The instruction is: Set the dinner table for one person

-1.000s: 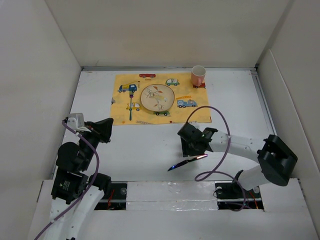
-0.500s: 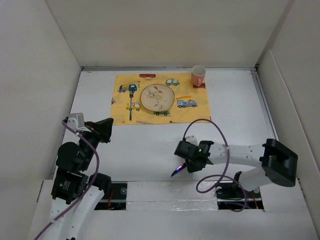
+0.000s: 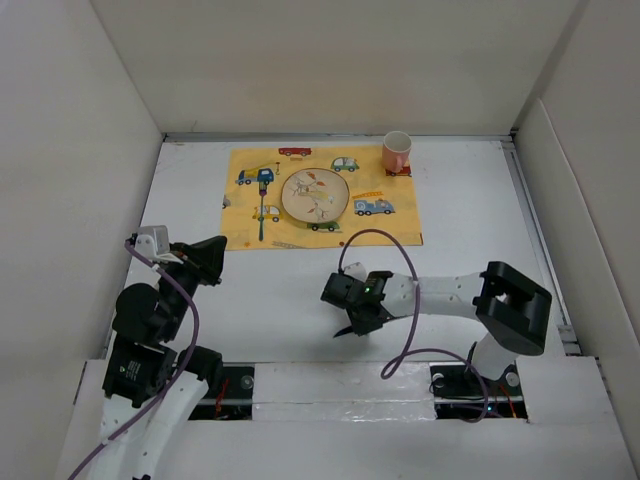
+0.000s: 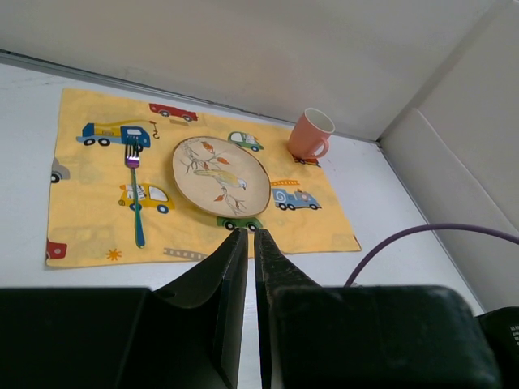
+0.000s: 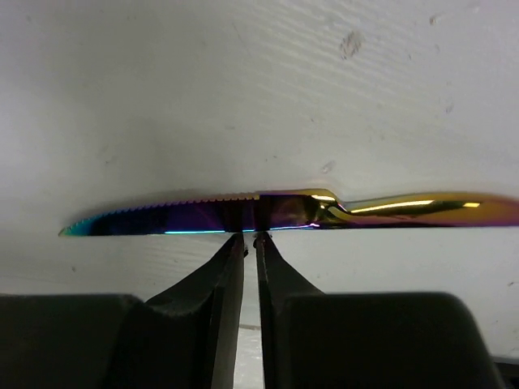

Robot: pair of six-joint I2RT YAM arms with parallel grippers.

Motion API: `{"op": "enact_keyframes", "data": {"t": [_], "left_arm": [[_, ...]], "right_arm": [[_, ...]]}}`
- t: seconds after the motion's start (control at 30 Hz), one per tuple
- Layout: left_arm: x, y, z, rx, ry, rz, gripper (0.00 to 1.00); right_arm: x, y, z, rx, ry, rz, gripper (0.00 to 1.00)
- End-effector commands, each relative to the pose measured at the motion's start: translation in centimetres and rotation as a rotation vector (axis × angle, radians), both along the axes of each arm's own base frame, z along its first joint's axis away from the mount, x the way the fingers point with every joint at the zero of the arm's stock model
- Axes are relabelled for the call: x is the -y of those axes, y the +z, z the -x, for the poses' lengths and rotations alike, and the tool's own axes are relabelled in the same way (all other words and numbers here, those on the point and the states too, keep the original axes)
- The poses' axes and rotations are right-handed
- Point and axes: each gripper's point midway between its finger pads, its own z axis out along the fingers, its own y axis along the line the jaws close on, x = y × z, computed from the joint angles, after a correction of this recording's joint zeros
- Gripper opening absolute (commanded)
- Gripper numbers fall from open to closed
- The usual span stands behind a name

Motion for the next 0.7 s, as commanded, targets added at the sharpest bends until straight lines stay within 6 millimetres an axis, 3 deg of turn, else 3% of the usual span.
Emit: {"op": "enact_keyframes", "data": {"t": [0.0,0.23,0.4,0.5,0.53,0.6,0.67], "left_arm": [[-0.1,2.3,0.3,0.061,-0.003,0.003,0.06],[-0.1,2.2,0.2,0.056,0.0,0.003,0.06],[0.0,2.2,-0.1,0.05,0.003,0.0,0.06],[0.0,2.0,-0.2,0.044,0.001,-0.001,0.06],[0.0,2.0,-0.2,0.043,0.0,-0.001,0.06],[0.1,2.0,-0.3,0.041,-0.004,-0.002,0.06],[0.2,1.9,-0.3,0.039,-0.007,-0.005,0.06]], "right_arm": [[-2.6,-1.3,-3.0,0.125,0.014,-0.042,0.17],[-3.3,-0.1,-4.9,0.203,0.017,-0.051,0.16],[-4.1,3.2,-6.0,0.259,-0.004,-0.135,0.25],[-2.6,3.6,-5.5,0.264,-0.043,-0.168,0.39],[-1.3,2.6,-4.8,0.25,-0.053,-0.154,0.43],[-0.5,3.5,-4.0,0.254,-0.091,-0.214,0.51],[1.0,3.0,-3.0,0.236,-0.14,-0.227,0.57]]}}
